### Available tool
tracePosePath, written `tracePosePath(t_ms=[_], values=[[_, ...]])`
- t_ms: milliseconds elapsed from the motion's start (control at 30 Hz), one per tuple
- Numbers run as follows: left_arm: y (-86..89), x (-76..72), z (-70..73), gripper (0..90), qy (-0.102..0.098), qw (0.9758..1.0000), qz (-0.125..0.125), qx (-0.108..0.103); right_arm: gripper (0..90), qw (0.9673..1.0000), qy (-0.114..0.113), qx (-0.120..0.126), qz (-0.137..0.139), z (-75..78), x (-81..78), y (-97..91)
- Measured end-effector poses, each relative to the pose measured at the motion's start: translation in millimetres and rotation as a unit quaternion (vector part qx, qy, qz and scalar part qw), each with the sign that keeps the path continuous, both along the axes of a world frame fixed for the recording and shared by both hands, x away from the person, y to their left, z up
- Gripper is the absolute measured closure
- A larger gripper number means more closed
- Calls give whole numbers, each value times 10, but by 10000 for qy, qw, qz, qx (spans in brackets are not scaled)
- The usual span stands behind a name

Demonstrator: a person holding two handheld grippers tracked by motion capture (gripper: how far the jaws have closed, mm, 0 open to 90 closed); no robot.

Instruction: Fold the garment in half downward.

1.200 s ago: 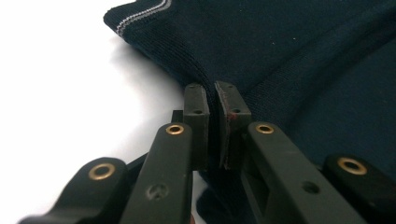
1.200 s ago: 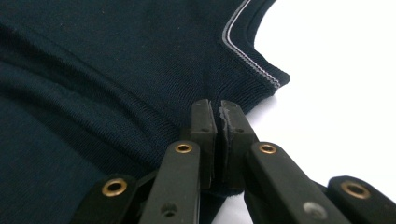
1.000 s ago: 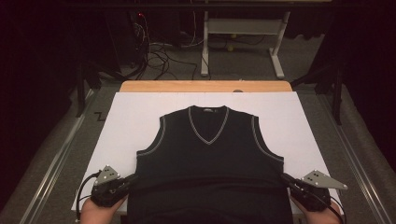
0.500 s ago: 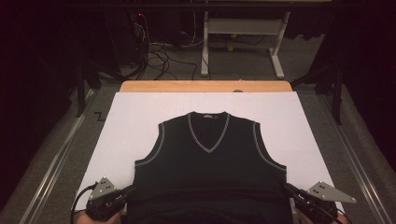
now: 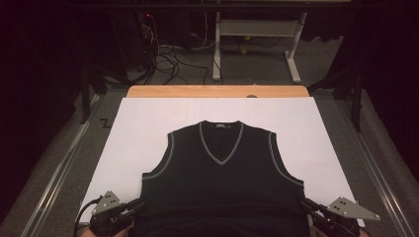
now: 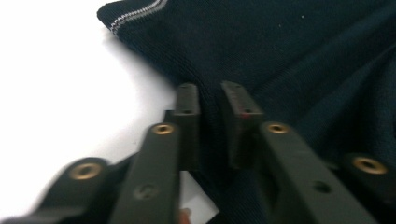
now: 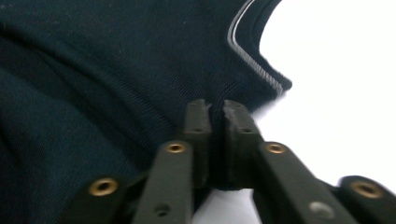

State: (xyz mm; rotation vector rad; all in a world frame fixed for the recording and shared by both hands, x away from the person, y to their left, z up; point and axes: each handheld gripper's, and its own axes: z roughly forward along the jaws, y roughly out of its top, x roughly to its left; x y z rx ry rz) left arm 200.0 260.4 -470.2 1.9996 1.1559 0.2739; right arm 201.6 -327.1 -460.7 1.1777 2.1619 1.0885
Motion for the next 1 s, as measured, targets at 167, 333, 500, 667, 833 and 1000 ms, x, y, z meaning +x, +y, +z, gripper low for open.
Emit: tracePosePath(t_ms=[167, 333, 500, 667, 833, 1000], values=[[143, 56, 1, 457, -198, 9983, 315, -448, 626, 9997, -22, 169, -171, -3, 70, -28], [143, 140, -11, 383, -349, 9978, 422, -381, 474, 9984, -193, 406, -338, 7, 164, -46], [118, 273, 6, 277, -479, 9967, 522, -385, 309, 9970, -298, 548, -466, 18, 314, -32], [72, 389, 35, 217, -575, 9964, 347, -518, 181, 9952, -488, 638, -560, 59, 473, -3], [-24, 503, 71, 122, -745, 9957, 241, -492, 80, 9939, -608, 670, -625, 102, 682, 70], [-78, 639, 99, 2, -893, 9941, 384, -478, 2, 9928, -709, 679, -690, 142, 825, 138]])
